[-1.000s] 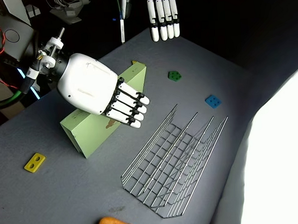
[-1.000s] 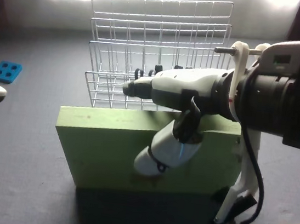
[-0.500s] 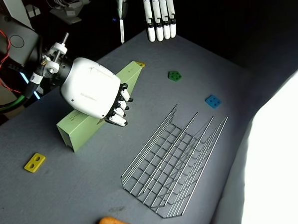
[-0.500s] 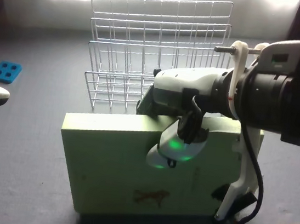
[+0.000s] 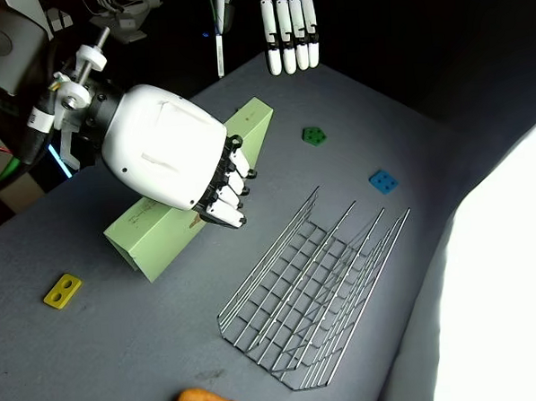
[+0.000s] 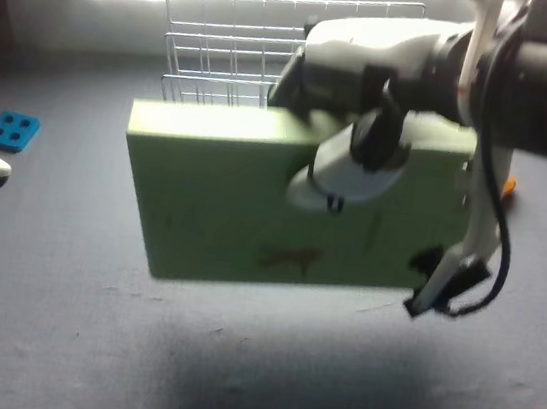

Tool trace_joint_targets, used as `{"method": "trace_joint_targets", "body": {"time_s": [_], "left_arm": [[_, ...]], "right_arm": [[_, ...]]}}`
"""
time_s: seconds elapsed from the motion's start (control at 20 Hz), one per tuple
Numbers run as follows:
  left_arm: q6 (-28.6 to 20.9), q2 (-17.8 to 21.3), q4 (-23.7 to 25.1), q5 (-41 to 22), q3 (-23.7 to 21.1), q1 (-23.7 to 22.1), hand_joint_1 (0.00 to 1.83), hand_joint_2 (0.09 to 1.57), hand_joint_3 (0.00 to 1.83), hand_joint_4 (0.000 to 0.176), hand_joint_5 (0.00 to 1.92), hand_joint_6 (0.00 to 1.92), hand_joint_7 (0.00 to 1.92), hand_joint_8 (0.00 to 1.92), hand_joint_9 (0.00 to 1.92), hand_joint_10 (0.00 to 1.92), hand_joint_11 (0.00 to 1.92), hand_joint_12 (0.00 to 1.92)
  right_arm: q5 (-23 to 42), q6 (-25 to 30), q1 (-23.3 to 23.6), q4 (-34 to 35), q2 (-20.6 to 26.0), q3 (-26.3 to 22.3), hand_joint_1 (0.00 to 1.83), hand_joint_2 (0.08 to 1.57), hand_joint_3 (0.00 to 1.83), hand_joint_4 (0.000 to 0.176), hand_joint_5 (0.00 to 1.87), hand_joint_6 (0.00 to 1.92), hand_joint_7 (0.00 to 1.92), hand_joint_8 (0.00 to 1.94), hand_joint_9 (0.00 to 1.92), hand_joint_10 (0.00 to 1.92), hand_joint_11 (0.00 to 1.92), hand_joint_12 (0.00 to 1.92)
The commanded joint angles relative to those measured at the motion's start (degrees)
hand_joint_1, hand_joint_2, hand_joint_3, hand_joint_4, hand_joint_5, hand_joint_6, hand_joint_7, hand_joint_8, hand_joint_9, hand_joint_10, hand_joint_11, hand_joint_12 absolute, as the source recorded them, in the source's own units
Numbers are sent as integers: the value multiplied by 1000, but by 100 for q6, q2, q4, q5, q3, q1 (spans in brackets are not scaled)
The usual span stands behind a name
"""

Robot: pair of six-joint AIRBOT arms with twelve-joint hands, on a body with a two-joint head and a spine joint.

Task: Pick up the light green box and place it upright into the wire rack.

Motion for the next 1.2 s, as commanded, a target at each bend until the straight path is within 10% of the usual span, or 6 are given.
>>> {"method": "trace_joint_targets", "body": {"time_s": [0.0, 0.35, 0.75, 1.15], "left_arm": [[-12, 29, 55, 490, 6, -71, 121, 1303, 0, 5, 76, 1, 49, 1, 43, 3, 0, 202], [-12, 28, 55, 490, 22, -72, 134, 1297, 1, 0, 114, 7, 103, 6, 106, 9, 0, 411], [-11, 27, 55, 490, 22, -77, 173, 1293, 0, 0, 155, 13, 158, 9, 124, 11, 0, 504], [-10, 21, 55, 490, 82, -76, 159, 1295, 0, 0, 139, 5, 139, 5, 128, 6, 0, 460]], "right_arm": [[-359, 40, 122, -402, 43, -13, 1238, 1150, 0, 0, 984, 840, 877, 1383, 666, 1522, 351, 1900], [-518, 147, 349, -1341, 134, -12, 1219, 1168, 0, 0, 947, 925, 844, 1410, 654, 1516, 390, 1915], [-812, 2480, 394, -4132, 134, 218, 1205, 1166, 0, 0, 923, 998, 866, 1330, 684, 1475, 329, 1910], [-972, 3139, 111, -4503, -246, 1087, 1198, 1173, 2, 0, 900, 1042, 857, 1336, 684, 1427, 363, 1858]]}}
